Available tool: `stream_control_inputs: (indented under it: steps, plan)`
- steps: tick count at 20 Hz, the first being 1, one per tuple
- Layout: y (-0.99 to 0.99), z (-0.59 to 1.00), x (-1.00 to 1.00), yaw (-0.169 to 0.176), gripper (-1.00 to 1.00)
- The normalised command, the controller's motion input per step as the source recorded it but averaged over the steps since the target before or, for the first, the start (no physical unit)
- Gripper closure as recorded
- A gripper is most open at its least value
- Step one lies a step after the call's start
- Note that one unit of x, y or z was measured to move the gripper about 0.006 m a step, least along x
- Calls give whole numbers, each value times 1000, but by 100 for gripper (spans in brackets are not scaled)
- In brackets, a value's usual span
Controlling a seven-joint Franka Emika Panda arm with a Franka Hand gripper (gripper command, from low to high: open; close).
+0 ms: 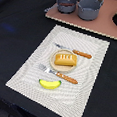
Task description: Interact with the objects in diverse but meaningful ways.
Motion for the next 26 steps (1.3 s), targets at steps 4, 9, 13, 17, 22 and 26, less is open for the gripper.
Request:
stream_control_inputs:
  steps: [4, 9, 13, 17, 22, 26]
  plan:
    - [198, 64, 126, -63, -100]
    - [186, 334, 227, -83, -100]
    - [116, 777, 484, -94, -100]
    - [51, 973, 646, -109, -100]
    - [22, 975, 863, -102, -100]
    - [0, 787, 971, -49, -100]
